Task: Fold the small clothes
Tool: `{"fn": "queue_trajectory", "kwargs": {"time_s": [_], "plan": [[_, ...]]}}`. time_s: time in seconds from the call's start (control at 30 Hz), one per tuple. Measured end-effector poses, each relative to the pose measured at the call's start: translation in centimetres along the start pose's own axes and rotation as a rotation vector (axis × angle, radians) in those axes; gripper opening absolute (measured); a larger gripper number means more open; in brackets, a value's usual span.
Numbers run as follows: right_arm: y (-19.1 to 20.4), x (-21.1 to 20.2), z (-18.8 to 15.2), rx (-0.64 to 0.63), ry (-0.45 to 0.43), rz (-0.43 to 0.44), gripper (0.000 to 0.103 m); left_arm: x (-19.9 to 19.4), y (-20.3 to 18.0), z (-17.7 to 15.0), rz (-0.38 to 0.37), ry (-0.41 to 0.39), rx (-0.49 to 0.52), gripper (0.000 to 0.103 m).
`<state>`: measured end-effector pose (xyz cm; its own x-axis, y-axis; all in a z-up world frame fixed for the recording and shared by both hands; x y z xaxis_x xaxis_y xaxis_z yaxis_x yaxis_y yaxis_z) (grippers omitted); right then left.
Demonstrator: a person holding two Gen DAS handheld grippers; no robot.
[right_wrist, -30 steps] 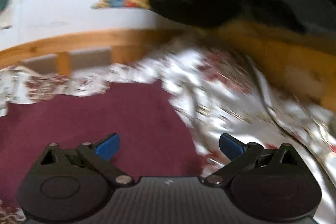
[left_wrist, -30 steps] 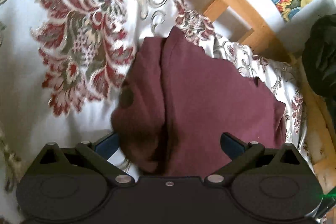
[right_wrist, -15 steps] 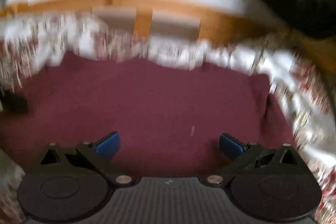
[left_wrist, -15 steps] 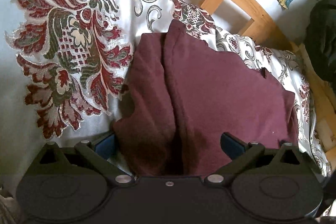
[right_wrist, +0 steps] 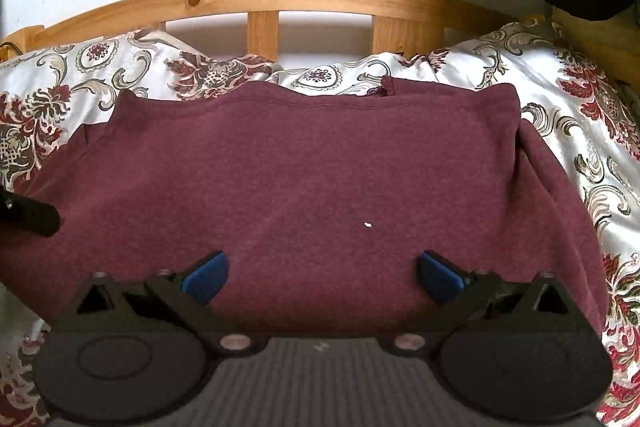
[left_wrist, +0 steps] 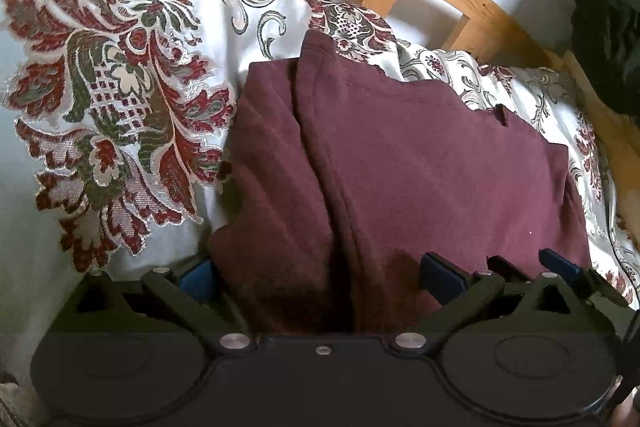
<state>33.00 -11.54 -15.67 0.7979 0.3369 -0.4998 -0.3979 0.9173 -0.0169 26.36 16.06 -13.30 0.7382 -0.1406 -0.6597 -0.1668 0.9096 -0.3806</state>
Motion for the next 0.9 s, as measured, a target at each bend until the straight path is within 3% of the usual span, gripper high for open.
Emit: {"fn": "queue_trajectory", "kwargs": {"time_s": [0.13,0.33,0.57,0.63,0.7,0.77,0.9], "plan": [[-0.1,0.0,0.0,0.007,-0.001,0.006,0.102,0.2,-0.2,0.0,-0.006,-0.028,0.034,0.102],[-0.1,0.0,0.0,0.014,-0.004,0.011,0.102,0.7,-1.1,0.1,0.015,-0.081,0.171,0.102],[-0.1,0.0,-0.1,0.028,-0.007,0.02,0.102,-0.9,-0.3,1.9,0.102,-0.183,0.184,0.102],[-0.2,0.0,-0.1,0.028,-0.007,0.02,0.102,-1.2,-0.3,2.4,0.075,-0.204,0.17,0.102],[-0.2,0.0,-0.1,0.028,-0.007,0.02,0.102,-0.6,-0.4,2.4,0.017,-0.163,0.15,0.102],[-0.2,0.0,-0.1,0.028,-0.007,0.02,0.102,0.6,-0.3,2.0,-0.059,-0.073,0.102,0.102],[-0.2,0.0,-0.1,0.028,-0.007,0.02,0.102,0.8,-0.4,1.9,-0.079,-0.053,0.086,0.102]]}}
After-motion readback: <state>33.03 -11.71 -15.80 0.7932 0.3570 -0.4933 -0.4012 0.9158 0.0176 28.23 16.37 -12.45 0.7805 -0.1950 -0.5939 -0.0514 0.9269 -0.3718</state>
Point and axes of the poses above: each gripper's, at about its wrist camera, not at the fingertips, and x roughly the way its jaws point, y to its left, z to its top, the point moved 9 cm from there along x, roughly the way its jaws point, and after that the axes turned 1 degree about y, right-handed, at the moved point
